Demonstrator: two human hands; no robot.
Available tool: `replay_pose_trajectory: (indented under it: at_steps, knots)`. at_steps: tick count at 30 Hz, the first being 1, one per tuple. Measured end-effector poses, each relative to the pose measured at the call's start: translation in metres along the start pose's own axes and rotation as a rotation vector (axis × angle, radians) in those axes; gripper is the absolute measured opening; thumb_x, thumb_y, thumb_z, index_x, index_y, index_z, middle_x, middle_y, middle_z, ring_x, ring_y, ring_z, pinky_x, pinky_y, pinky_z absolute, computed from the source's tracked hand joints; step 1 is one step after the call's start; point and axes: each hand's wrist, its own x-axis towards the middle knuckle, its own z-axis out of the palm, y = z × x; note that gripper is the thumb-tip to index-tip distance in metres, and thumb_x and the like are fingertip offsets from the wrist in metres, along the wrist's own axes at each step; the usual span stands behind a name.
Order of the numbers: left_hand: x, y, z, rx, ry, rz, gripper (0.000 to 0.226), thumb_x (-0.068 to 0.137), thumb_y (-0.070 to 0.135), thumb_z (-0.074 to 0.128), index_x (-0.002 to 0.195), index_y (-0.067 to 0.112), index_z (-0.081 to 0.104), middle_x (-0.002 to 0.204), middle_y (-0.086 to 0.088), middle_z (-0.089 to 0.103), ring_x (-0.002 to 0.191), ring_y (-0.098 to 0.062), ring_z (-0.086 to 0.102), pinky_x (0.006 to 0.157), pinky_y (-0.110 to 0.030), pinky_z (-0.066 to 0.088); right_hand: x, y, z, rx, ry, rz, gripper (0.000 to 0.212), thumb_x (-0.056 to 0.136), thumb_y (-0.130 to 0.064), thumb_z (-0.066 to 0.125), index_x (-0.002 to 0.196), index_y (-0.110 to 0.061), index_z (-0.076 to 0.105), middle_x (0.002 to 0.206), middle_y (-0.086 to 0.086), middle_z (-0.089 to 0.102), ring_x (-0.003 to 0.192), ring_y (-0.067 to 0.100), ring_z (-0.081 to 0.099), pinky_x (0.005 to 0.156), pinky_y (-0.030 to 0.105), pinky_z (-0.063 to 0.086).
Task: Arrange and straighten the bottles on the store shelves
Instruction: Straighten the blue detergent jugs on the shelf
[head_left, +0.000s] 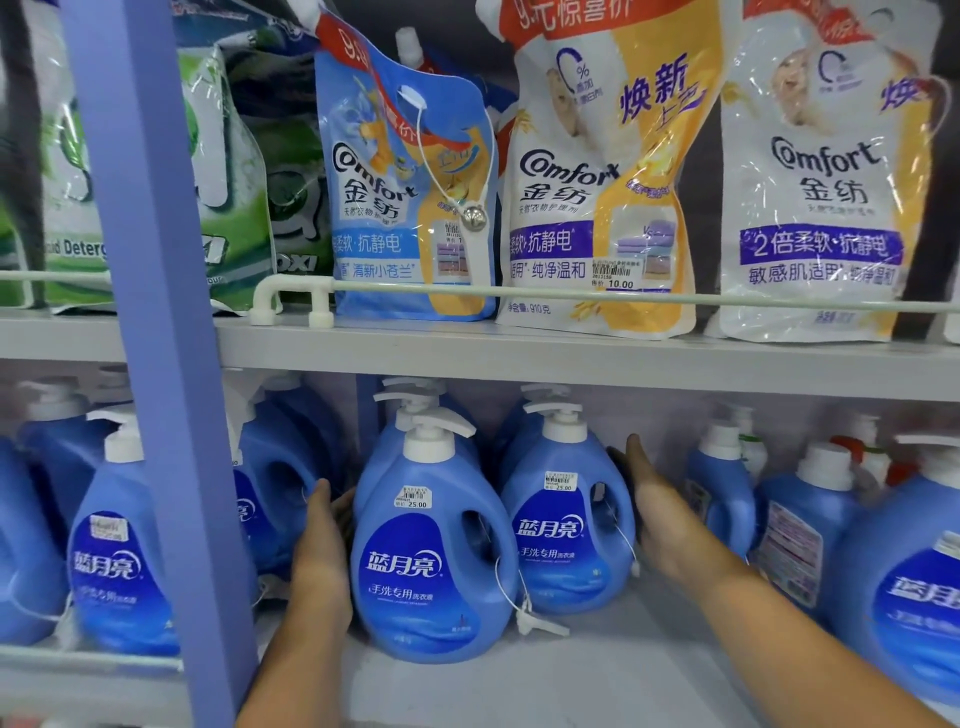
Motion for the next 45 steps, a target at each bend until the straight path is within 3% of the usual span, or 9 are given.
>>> replay_pose_trajectory:
  at_steps: [7,11,14,17,20,24,36,40,45]
  knots:
    - [-0.023,0.003,0.002,0.008,-0.071,0.043,0.052,0.095,0.068,0.05,0.112,0.026,0.075,0.1,-0.003,0.081,0.084,-0.024,0.077,0.078,-0.04,0.059,-0.035,0.02,0.016,-0.101,0.047,-0.133,0.045,0.102,-0.065,0.037,0.109,-0.043,0.076,0.114,-0.008,0.078,0.106,0.006,0.072,0.087,0.031,0.051]
    - [-0.057,0.002,-0.014,0.353,-0.079,0.48,0.042,0.079,0.078,0.051,0.117,0.064,0.063,0.117,0.04,0.066,0.106,0.015,0.064,0.089,-0.028,0.057,-0.046,0.033,0.017,-0.272,0.109,-0.311,0.025,0.092,-0.067,0.057,0.115,-0.057,0.061,0.117,-0.021,0.072,0.106,-0.005,0.068,0.078,0.017,0.056]
    - [-0.067,-0.008,-0.02,0.62,-0.203,0.616,0.077,0.068,0.068,0.075,0.138,0.065,0.043,0.127,0.044,0.055,0.111,0.019,0.058,0.073,-0.006,0.053,-0.055,0.048,0.022,-0.339,0.128,-0.396,0.057,0.077,-0.046,0.085,0.125,-0.044,0.053,0.123,-0.016,0.067,0.109,-0.005,0.066,0.078,0.019,0.059]
    - [-0.065,-0.013,-0.022,0.693,-0.223,0.654,0.087,0.071,0.059,0.083,0.146,0.059,0.039,0.146,0.031,0.047,0.127,0.006,0.053,0.089,-0.011,0.047,-0.069,0.047,0.034,-0.485,0.238,-0.457,0.073,0.074,-0.031,0.091,0.134,-0.03,0.049,0.139,-0.001,0.058,0.122,-0.002,0.059,0.089,0.018,0.054]
    - [-0.066,-0.012,-0.023,0.659,-0.21,0.702,0.079,0.064,0.074,0.076,0.135,0.07,0.043,0.145,0.039,0.043,0.131,0.014,0.046,0.092,-0.01,0.043,-0.096,0.046,0.055,-0.643,0.528,-0.768,0.087,0.078,-0.055,0.08,0.148,-0.021,0.041,0.151,-0.014,0.041,0.14,-0.001,0.039,0.109,0.008,0.031]
    - [-0.066,-0.012,-0.023,0.634,-0.2,0.709,0.064,0.063,0.076,0.07,0.121,0.079,0.044,0.134,0.054,0.04,0.127,0.022,0.043,0.093,-0.015,0.045,-0.118,0.064,0.105,-0.656,0.157,-0.579,0.074,0.074,-0.062,0.08,0.137,-0.035,0.052,0.132,-0.027,0.052,0.124,0.001,0.054,0.101,0.02,0.049]
    - [-0.06,-0.014,-0.029,0.555,-0.153,0.649,0.058,0.08,0.041,0.083,0.121,0.059,0.046,0.112,0.019,0.068,0.09,0.013,0.065,0.057,-0.006,0.051,-0.127,0.068,0.134,-0.709,0.157,-0.562,0.079,0.076,-0.053,0.083,0.145,-0.034,0.048,0.131,-0.019,0.051,0.126,-0.001,0.049,0.104,0.009,0.039]
    - [-0.057,-0.017,-0.032,0.553,-0.167,0.646,0.062,0.079,0.036,0.085,0.125,0.056,0.049,0.112,0.021,0.067,0.091,0.013,0.065,0.057,-0.006,0.052,-0.147,0.028,0.047,-0.675,0.507,-0.792,0.045,0.086,-0.065,0.063,0.127,-0.05,0.053,0.121,-0.031,0.052,0.115,-0.007,0.055,0.092,0.002,0.039]
    - [-0.061,-0.012,-0.033,0.558,-0.139,0.639,0.051,0.084,0.041,0.08,0.109,0.072,0.048,0.106,0.031,0.068,0.089,0.008,0.067,0.072,-0.024,0.053,-0.157,-0.048,-0.139,-0.764,1.111,-0.57,0.08,0.076,-0.081,0.062,0.129,-0.021,0.049,0.128,0.004,0.054,0.118,0.038,0.057,0.096,0.052,0.05]
